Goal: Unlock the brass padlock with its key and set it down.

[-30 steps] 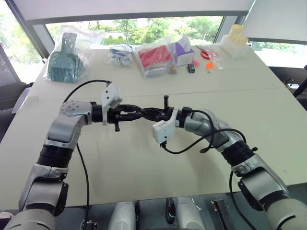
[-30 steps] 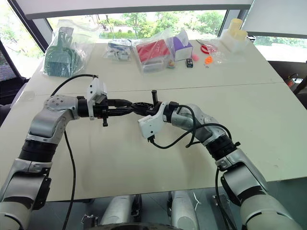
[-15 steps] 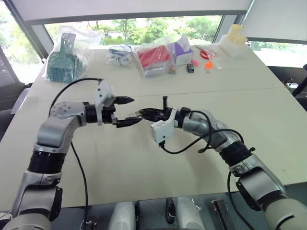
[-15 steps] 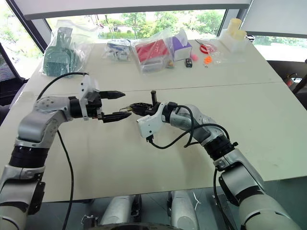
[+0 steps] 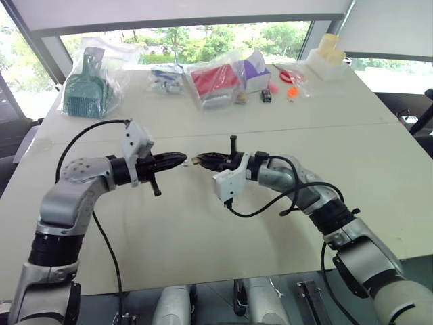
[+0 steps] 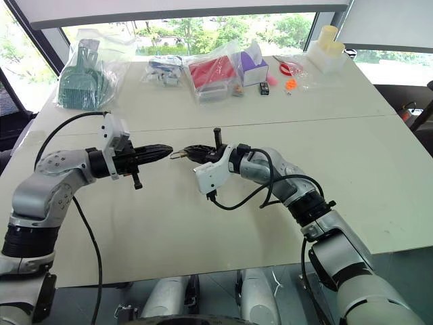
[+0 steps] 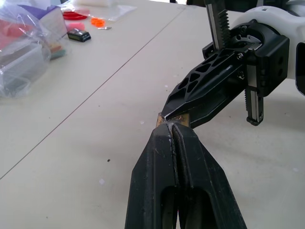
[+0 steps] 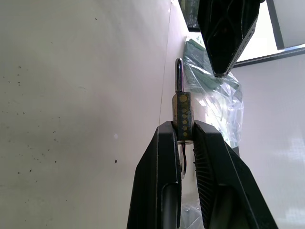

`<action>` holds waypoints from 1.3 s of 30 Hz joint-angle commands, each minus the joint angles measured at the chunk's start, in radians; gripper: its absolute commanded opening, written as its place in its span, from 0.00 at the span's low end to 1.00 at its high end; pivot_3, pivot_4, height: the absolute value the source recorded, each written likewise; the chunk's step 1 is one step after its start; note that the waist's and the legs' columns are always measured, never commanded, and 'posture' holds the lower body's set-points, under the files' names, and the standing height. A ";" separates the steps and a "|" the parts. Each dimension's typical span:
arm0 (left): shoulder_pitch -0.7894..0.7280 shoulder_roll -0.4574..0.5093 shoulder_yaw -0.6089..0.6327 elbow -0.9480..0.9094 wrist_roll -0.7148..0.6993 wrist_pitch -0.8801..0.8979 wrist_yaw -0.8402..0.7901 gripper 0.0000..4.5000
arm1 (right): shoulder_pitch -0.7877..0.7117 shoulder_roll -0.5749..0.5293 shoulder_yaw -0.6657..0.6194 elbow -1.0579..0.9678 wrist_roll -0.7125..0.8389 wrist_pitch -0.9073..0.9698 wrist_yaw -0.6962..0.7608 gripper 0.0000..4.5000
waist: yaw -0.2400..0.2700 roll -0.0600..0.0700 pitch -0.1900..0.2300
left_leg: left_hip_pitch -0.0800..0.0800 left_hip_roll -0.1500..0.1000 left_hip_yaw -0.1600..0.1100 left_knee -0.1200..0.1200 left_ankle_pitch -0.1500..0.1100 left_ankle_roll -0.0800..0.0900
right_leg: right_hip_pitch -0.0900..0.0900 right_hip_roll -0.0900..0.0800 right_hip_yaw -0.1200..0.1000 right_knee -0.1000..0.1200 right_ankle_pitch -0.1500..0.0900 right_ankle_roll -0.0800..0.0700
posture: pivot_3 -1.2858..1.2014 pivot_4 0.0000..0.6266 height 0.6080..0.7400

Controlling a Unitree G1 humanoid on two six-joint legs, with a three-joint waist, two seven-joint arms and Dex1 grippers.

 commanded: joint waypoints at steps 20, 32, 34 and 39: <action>-0.053 -0.059 -0.058 0.146 0.087 -0.129 0.019 0.01 | -0.015 0.007 -0.028 -0.029 0.024 0.002 -0.003 0.00 | -0.001 0.000 0.000 | 0.000 0.000 0.000 0.000 0.000 0.000 | 0.000 0.000 0.000 0.000 0.000 0.000 | 0.52 0.24 1.00; 0.031 0.005 -0.047 0.088 0.091 -0.105 0.009 0.01 | -0.027 0.017 -0.003 0.065 -0.029 0.057 -0.003 0.00 | -0.002 0.000 0.000 | 0.000 0.000 0.000 0.000 0.000 0.000 | 0.000 0.000 0.000 0.000 0.000 0.000 | 0.52 0.24 1.00; 0.069 0.027 -0.034 0.064 0.090 -0.098 0.014 0.01 | -0.040 0.028 0.012 0.130 -0.061 0.078 -0.022 0.00 | -0.003 0.000 0.000 | 0.000 0.000 0.000 0.000 0.000 0.000 | 0.000 0.000 0.000 0.000 0.000 0.000 | 0.52 0.24 1.00; 0.134 0.051 -0.009 0.004 0.077 -0.078 0.040 0.01 | -0.083 0.057 0.045 0.261 -0.127 0.087 -0.080 0.00 | -0.002 0.000 0.000 | 0.000 0.000 0.000 0.000 0.000 0.000 | 0.000 0.000 0.000 0.000 0.000 0.000 | 0.52 0.24 1.00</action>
